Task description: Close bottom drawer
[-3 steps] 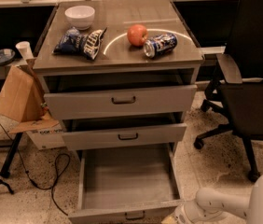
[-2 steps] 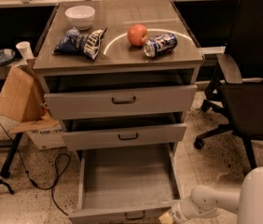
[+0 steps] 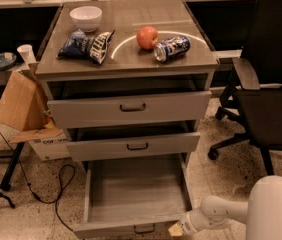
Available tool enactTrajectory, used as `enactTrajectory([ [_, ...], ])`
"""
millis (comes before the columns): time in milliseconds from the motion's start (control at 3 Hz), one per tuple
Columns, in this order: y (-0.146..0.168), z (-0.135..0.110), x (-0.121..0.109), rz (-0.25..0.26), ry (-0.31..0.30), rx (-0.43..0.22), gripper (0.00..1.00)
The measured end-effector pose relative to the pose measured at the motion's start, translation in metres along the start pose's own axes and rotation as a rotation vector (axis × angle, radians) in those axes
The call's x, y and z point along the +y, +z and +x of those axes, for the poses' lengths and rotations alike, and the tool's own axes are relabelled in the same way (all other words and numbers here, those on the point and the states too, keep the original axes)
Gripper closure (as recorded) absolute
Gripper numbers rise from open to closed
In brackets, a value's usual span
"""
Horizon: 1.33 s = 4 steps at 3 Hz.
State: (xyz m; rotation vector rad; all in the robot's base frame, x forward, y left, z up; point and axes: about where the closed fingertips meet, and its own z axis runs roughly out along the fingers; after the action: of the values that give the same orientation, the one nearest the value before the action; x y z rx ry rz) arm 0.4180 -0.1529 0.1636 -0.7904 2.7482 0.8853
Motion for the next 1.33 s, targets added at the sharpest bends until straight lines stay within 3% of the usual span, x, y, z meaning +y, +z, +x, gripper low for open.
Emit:
enactTrajectory([
  [333,0.000,-0.014,0.000,0.018,-0.068,0.009,1.00],
  [667,-0.002,-0.043,-0.004,0.055,-0.178,0.032,1.00],
  [1000,-0.002,-0.041,-0.003,0.055,-0.178,0.032,1.00],
  [1333,-0.003,-0.066,-0.006,0.088,-0.269,0.065,0.75],
])
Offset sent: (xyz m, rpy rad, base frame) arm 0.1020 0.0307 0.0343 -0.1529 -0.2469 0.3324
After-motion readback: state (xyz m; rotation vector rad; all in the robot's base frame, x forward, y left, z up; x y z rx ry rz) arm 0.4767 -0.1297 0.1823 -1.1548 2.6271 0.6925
